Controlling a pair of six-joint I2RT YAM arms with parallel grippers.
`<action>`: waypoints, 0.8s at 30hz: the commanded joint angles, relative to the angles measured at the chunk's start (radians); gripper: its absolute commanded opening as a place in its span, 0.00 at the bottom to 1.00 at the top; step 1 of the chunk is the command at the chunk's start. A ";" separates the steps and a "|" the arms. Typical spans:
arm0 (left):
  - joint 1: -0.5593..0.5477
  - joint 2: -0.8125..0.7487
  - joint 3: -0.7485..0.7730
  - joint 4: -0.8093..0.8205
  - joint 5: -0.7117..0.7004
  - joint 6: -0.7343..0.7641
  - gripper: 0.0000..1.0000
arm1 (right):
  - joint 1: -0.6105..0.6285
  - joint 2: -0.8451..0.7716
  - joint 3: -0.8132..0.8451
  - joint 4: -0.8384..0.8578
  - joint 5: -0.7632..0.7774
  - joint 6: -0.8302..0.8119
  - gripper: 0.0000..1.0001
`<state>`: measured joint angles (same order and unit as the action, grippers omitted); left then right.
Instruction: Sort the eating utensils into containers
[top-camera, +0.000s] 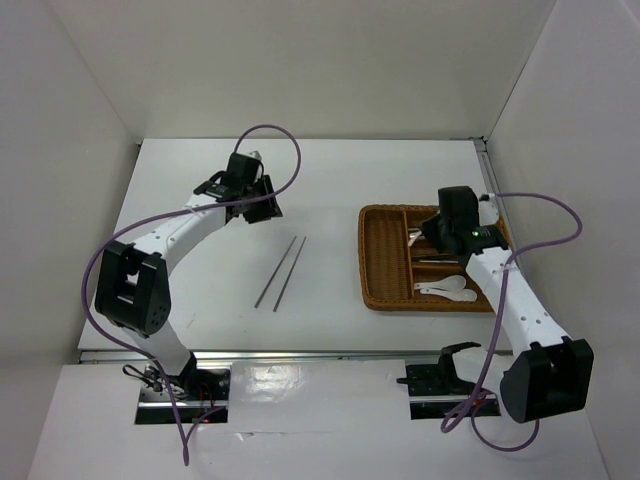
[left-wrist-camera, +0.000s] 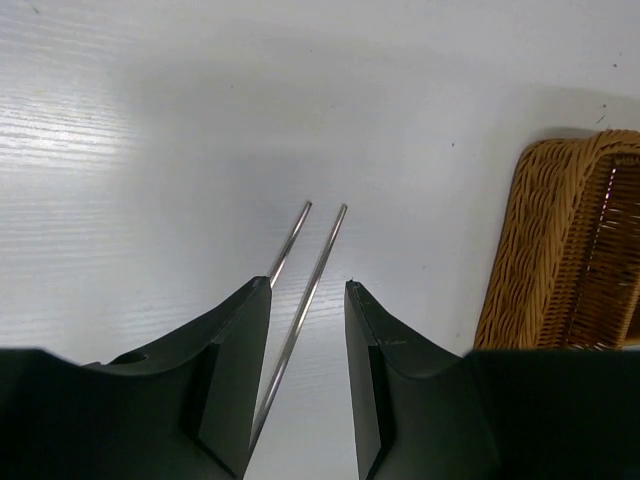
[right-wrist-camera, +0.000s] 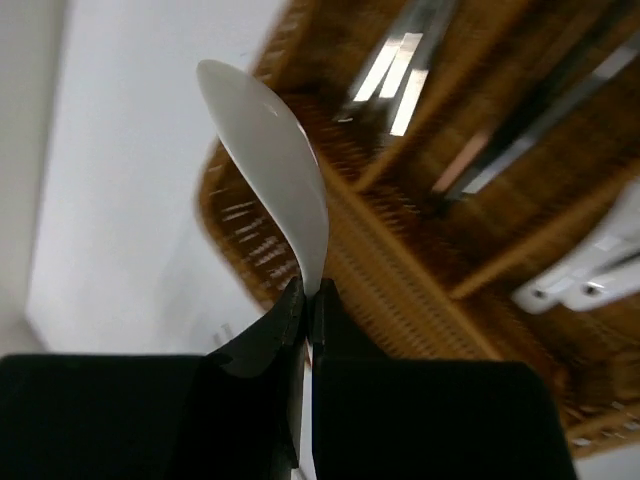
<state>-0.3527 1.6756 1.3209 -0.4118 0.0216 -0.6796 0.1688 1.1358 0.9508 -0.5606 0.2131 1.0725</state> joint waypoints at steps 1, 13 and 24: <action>-0.003 -0.036 -0.015 -0.001 -0.005 0.035 0.49 | -0.025 -0.011 -0.049 -0.223 0.164 0.197 0.00; -0.003 -0.054 -0.035 -0.021 -0.014 0.054 0.48 | -0.035 -0.074 -0.184 -0.346 0.258 0.478 0.00; -0.003 -0.045 -0.046 -0.021 0.005 0.054 0.48 | -0.035 -0.056 -0.234 -0.346 0.258 0.561 0.05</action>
<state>-0.3531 1.6642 1.2881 -0.4362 0.0227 -0.6533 0.1368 1.0809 0.7170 -0.8978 0.4267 1.5917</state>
